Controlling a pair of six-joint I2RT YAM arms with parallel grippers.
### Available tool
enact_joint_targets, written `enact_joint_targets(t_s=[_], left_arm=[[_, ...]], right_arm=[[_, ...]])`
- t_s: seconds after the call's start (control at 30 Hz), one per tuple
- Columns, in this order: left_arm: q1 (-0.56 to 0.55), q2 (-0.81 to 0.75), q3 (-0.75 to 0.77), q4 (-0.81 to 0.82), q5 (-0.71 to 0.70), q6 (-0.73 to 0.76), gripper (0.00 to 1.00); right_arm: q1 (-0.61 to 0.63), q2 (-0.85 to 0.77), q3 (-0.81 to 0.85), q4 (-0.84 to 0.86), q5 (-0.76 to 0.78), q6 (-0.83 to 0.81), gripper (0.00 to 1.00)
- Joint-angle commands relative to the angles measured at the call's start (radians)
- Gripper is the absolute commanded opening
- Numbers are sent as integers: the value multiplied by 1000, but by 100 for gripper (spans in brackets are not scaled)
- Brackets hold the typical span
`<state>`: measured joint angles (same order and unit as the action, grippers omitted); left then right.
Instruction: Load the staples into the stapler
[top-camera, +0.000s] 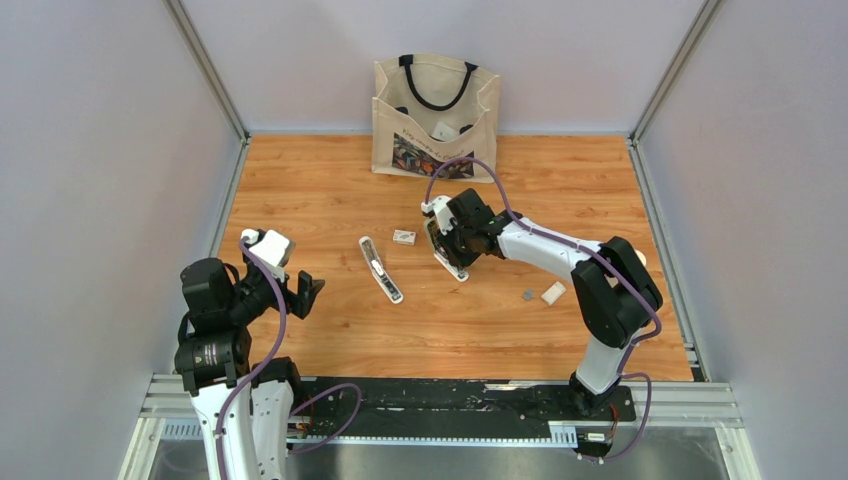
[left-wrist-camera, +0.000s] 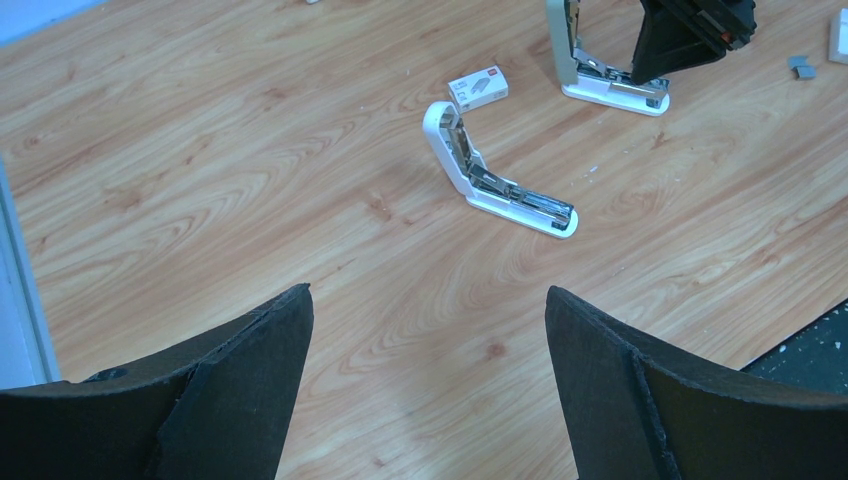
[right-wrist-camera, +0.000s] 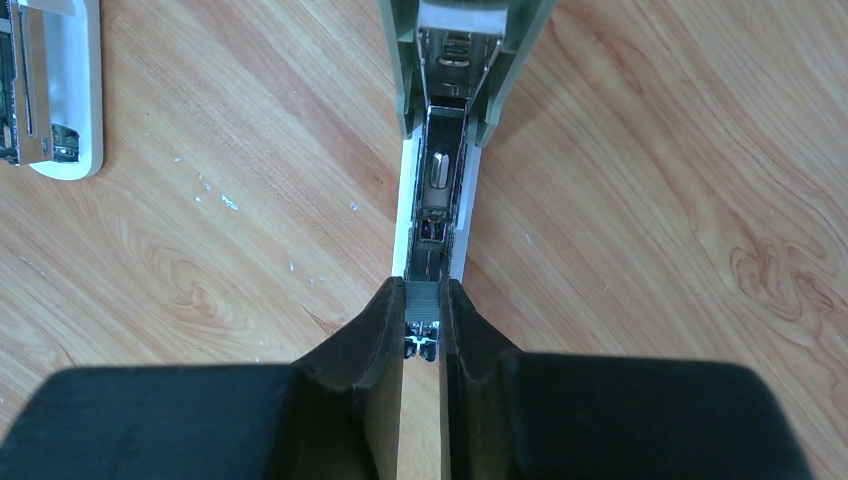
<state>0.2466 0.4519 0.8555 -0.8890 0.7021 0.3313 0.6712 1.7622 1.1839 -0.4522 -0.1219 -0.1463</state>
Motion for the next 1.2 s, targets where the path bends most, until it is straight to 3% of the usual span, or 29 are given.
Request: enact_joint_targets(t_s=[0.0, 1.17], left_arm=[[13, -7, -10, 27, 19, -3, 93], [13, -9, -9, 27, 17, -2, 93]], right_arm=[[4, 8, 5, 12, 1, -6, 11], [5, 26, 8, 9, 13, -7, 11]])
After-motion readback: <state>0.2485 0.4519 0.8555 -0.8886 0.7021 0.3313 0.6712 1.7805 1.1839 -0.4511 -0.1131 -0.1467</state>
